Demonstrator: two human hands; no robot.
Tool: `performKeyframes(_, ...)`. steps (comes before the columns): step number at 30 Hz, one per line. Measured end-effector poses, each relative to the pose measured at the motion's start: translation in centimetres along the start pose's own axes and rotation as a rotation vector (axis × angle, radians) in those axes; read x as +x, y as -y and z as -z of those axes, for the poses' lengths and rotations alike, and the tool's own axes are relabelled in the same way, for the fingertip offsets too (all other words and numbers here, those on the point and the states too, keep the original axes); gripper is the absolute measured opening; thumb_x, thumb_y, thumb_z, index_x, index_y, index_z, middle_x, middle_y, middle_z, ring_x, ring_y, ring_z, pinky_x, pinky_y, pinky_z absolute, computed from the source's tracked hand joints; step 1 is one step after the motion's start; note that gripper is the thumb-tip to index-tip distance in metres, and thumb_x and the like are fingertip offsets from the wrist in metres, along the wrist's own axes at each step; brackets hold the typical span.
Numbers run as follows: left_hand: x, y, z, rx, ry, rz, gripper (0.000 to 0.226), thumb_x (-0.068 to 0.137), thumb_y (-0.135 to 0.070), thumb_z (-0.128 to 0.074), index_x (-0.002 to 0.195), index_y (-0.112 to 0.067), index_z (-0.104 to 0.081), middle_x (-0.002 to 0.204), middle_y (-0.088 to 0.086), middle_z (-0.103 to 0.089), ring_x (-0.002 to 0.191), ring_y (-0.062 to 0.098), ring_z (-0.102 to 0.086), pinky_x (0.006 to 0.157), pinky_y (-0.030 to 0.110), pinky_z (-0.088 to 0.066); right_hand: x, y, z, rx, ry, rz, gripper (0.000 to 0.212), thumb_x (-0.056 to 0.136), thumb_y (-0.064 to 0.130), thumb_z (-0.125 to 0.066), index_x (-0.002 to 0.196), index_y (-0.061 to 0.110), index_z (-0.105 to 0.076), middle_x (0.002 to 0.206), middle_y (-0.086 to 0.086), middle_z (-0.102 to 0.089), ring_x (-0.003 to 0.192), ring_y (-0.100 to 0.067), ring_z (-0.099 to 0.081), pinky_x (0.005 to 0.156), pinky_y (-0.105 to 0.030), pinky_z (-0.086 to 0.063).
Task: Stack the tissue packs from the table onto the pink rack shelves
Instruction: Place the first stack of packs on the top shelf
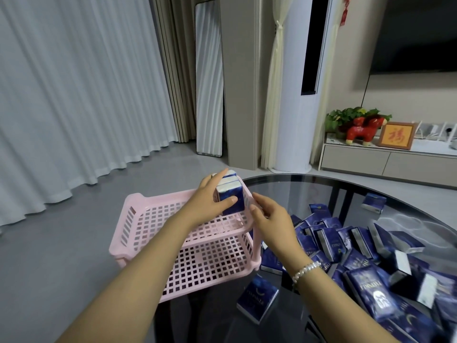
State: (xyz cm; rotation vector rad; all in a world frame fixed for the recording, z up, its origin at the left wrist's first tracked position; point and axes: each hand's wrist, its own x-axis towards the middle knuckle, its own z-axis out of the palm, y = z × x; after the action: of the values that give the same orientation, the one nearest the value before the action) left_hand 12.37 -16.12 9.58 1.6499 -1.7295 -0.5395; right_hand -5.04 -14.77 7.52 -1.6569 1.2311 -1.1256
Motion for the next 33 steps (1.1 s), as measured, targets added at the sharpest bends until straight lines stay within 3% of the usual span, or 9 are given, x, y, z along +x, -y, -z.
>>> performKeyframes(5, -0.3, 0.2, -0.3, -0.116, -0.045, 0.039, 0.095, 0.087, -0.027, -0.067, 0.151, -0.035, 0.003, 0.157, -0.001, -0.013, 0.141, 0.016, -0.027, 0.113, 0.037, -0.032, -0.2, 0.0, 0.1, 0.002, -0.004, -0.017, 0.038, 0.093, 0.028, -0.052, 0.130, 0.022, -0.053, 0.123, 0.004, -0.062, 0.104, -0.008, -0.057, 0.091, -0.028, -0.049)
performKeyframes(12, -1.7, -0.9, -0.6, -0.105, -0.142, 0.010, 0.091, 0.087, -0.026, -0.066, 0.152, -0.032, -0.001, 0.157, -0.003, -0.008, 0.142, 0.017, -0.022, 0.111, 0.037, -0.035, -1.2, 0.0, 0.5, -0.010, -0.008, 0.010, 0.039, 0.093, 0.029, -0.053, 0.131, 0.024, -0.051, 0.124, 0.006, -0.060, 0.100, -0.005, -0.055, 0.091, -0.028, -0.048)
performKeyframes(15, -3.0, -1.3, -1.1, -0.031, -0.263, -0.029, 0.079, 0.089, -0.028, -0.064, 0.150, -0.029, -0.015, 0.155, -0.004, -0.012, 0.142, 0.017, -0.021, 0.113, 0.036, -0.028, -2.1, -0.1, 1.0, -0.006, -0.028, 0.020, 0.040, 0.092, 0.032, -0.055, 0.131, 0.025, -0.052, 0.126, 0.007, -0.060, 0.107, -0.009, -0.057, 0.093, -0.033, -0.050)
performKeyframes(18, -4.7, -1.7, -1.6, 0.023, -0.409, -0.096, 0.059, 0.088, -0.025, -0.065, 0.141, -0.024, -0.039, 0.147, -0.004, -0.031, 0.137, 0.018, -0.028, 0.110, 0.029, -0.023, -3.3, -0.3, 1.9, -0.021, -0.066, 0.030, 0.038, 0.091, 0.033, -0.056, 0.128, 0.026, -0.054, 0.126, 0.007, -0.059, 0.111, -0.014, -0.057, 0.091, -0.033, -0.050)
performKeyframes(21, -6.9, -2.2, -2.5, 0.030, -0.468, -0.216, 0.040, 0.085, -0.016, -0.067, 0.123, -0.021, -0.059, 0.126, -0.007, -0.048, 0.124, 0.014, -0.042, 0.106, 0.024, -0.029, -4.6, -0.8, 2.7, -0.045, -0.093, 0.059, 0.024, 0.091, 0.029, -0.057, 0.114, 0.029, -0.062, 0.116, 0.006, -0.063, 0.099, -0.009, -0.059, 0.079, -0.021, -0.049)
performKeyframes(23, -8.4, -2.3, -3.3, 0.032, -0.461, -0.272, 0.030, 0.084, -0.014, -0.067, 0.113, -0.020, -0.066, 0.114, -0.011, -0.052, 0.113, 0.007, -0.047, 0.101, 0.018, -0.034, -5.6, -1.2, 3.2, -0.057, -0.094, 0.065, 0.016, 0.091, 0.024, -0.057, 0.104, 0.029, -0.065, 0.106, 0.009, -0.065, 0.091, -0.001, -0.059, 0.071, -0.011, -0.044)
performKeyframes(28, -11.6, -1.7, -7.0, -0.015, -0.331, -0.312, 0.017, 0.083, -0.024, -0.060, 0.094, -0.018, -0.071, 0.094, -0.010, -0.063, 0.090, 0.000, -0.056, 0.084, 0.010, -0.041, -7.5, -3.0, 4.2, -0.210, 0.008, 0.021, 0.015, 0.088, 0.018, -0.061, 0.101, 0.019, -0.069, 0.094, 0.009, -0.068, 0.079, 0.006, -0.058, 0.064, 0.000, -0.040)
performKeyframes(30, -12.5, -0.8, -8.8, -0.051, -0.258, -0.231, 0.008, 0.084, -0.018, -0.065, 0.090, -0.018, -0.071, 0.090, -0.011, -0.063, 0.086, -0.003, -0.057, 0.078, 0.007, -0.041, -8.4, -3.7, 4.7, -0.301, 0.081, -0.014, 0.016, 0.087, 0.018, -0.062, 0.101, 0.018, -0.070, 0.094, 0.005, -0.070, 0.076, 0.002, -0.059, 0.064, -0.003, -0.039)
performKeyframes(33, -13.2, 0.3, -11.0, -0.048, -0.152, 0.017, 0.014, 0.085, -0.025, -0.069, 0.098, -0.020, -0.069, 0.099, -0.010, -0.058, 0.092, 0.003, -0.057, 0.085, 0.021, -0.049, -9.8, -4.4, 5.6, -0.457, 0.206, -0.022, 0.020, 0.086, 0.018, -0.063, 0.105, 0.016, -0.070, 0.099, 0.003, -0.070, 0.084, -0.004, -0.060, 0.067, -0.006, -0.038)
